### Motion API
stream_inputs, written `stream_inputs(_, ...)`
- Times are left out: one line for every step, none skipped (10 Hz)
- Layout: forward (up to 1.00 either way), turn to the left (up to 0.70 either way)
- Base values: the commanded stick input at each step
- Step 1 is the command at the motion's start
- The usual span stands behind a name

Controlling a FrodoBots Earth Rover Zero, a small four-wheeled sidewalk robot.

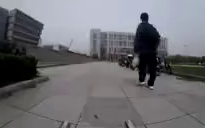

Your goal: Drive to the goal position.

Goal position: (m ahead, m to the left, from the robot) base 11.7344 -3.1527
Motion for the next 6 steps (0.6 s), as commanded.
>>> stream_inputs(1.00,0.00)
stream_inputs(1.00,0.02)
stream_inputs(1.00,0.00)
stream_inputs(1.00,0.02)
stream_inputs(1.00,0.12)
stream_inputs(1.00,-0.29)
